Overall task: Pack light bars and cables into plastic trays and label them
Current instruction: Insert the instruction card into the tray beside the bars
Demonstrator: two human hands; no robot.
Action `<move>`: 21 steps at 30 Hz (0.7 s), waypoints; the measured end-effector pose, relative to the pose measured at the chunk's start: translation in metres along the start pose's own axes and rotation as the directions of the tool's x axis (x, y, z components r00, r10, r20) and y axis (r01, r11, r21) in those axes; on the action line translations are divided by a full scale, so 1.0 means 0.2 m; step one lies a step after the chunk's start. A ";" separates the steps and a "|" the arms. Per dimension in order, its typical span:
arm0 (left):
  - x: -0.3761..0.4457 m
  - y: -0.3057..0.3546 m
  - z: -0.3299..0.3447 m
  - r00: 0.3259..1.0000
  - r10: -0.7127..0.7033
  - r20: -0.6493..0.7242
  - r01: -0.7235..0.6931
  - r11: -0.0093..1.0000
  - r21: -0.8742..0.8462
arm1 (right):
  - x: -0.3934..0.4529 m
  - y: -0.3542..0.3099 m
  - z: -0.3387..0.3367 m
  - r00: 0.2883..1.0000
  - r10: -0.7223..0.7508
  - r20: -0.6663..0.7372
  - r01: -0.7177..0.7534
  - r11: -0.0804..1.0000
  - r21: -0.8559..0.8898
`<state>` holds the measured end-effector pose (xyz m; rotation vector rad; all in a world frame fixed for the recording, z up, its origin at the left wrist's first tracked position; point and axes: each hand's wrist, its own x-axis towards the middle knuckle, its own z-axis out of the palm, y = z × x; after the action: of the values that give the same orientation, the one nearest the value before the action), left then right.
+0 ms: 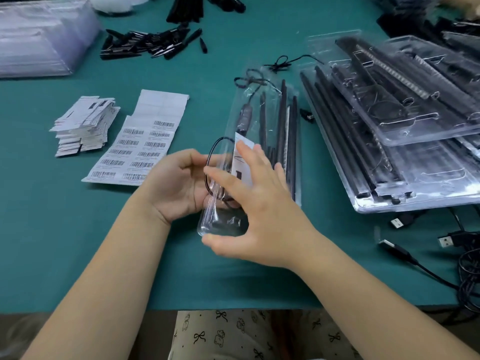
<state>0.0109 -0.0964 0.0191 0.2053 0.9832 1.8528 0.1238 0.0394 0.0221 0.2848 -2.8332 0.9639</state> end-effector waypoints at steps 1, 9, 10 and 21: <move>0.00 0.00 0.01 1.000 -0.003 0.016 0.002 1.000 0.026 | 0.00 0.00 0.00 1.000 0.001 -0.011 -0.001 1.000 0.017; -0.01 0.01 -0.02 0.991 -0.032 0.130 0.018 0.994 0.108 | -0.01 -0.01 0.00 0.999 0.017 -0.030 -0.015 0.998 0.069; -0.01 0.00 -0.02 0.990 -0.025 0.139 0.008 0.993 0.121 | -0.01 -0.01 -0.01 1.000 0.016 -0.027 -0.015 0.998 0.065; 0.02 -0.06 0.06 0.963 0.145 -0.227 -0.048 0.922 0.384 | 0.00 -0.02 0.01 0.999 0.028 0.028 -0.027 1.000 -0.011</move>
<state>0.0239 -0.0848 0.0180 0.2564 1.5329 1.7934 0.1249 0.0357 0.0224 0.2612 -2.8744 0.9572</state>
